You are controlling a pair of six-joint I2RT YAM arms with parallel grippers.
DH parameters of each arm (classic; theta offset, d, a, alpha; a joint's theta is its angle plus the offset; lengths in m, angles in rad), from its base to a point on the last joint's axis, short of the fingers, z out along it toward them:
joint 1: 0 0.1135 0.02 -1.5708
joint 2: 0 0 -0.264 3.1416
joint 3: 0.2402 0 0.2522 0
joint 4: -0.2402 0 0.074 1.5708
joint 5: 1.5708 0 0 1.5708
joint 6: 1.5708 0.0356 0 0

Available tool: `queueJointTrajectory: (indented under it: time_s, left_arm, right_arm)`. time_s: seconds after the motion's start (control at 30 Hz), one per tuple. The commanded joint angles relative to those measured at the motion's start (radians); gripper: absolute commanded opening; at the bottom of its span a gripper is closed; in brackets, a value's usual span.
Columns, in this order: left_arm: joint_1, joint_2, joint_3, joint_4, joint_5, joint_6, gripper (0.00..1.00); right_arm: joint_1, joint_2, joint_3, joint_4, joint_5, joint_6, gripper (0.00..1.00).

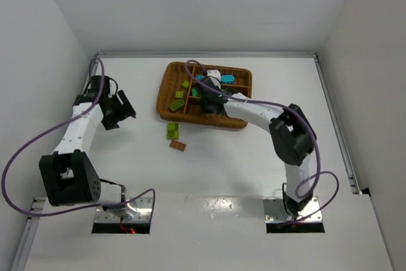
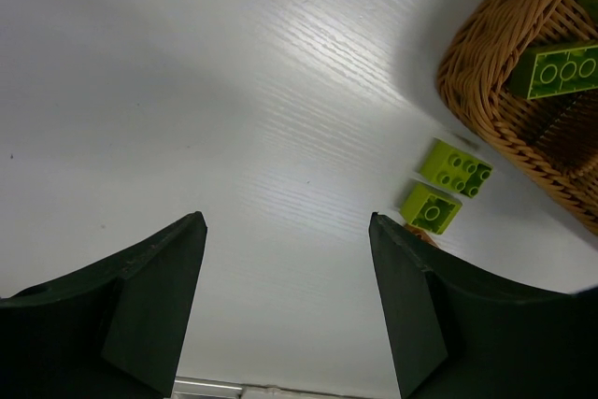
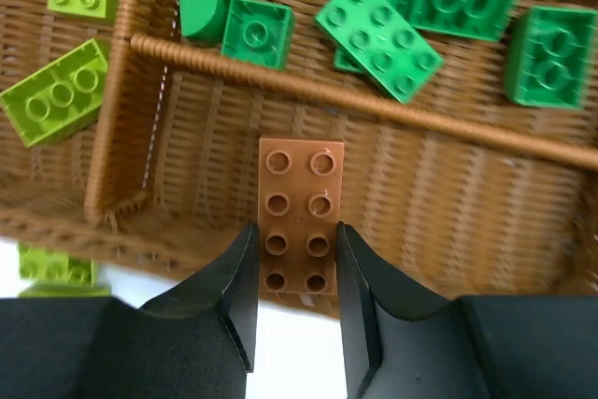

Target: Sort the legos into containers by color

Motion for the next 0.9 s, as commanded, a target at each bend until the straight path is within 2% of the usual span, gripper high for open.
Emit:
queueJointTrajectory:
  time_s: [0.0, 0.03, 0.13, 0.2, 0.3, 0.43, 0.57, 0.73, 0.87]
  left_arm:
    - [-0.006, -0.032, -0.003, 0.008, 0.003, 0.004, 0.77]
    - [-0.006, -0.032, -0.003, -0.001, 0.003, 0.004, 0.77]
    - [-0.006, -0.041, -0.003, -0.001, 0.003, 0.004, 0.77]
    - [-0.006, -0.041, -0.003, -0.001, 0.003, 0.004, 0.77]
    - [-0.006, -0.041, -0.003, -0.001, 0.003, 0.004, 0.77]
    - [-0.015, -0.041, -0.003, -0.001, -0.008, 0.004, 0.77]
    - [-0.015, -0.041, -0.021, 0.008, -0.008, 0.004, 0.77]
    - [-0.015, -0.041, -0.030, 0.017, 0.011, -0.006, 0.80]
    - [-0.015, -0.041, -0.030, 0.018, 0.011, -0.006, 0.86]
  right_arm:
    - [-0.006, 0.062, 0.079, 0.002, -0.020, -0.026, 0.31]
    - [-0.006, 0.062, 0.090, 0.002, -0.020, -0.026, 0.42]
    - [-0.006, 0.050, 0.087, -0.016, 0.008, -0.017, 0.62]
    - [0.006, -0.025, 0.047, 0.003, 0.051, -0.017, 0.62]
    - [0.046, -0.111, -0.094, 0.054, 0.022, -0.017, 0.61]
    - [0.142, -0.195, -0.206, 0.140, -0.141, -0.130, 0.58]
    - [0.244, -0.133, -0.219, 0.160, -0.296, -0.277, 0.83]
    - [0.303, -0.012, -0.148, 0.171, -0.300, -0.337, 0.83]
    - [0.304, 0.065, -0.096, 0.194, -0.291, -0.367, 0.81]
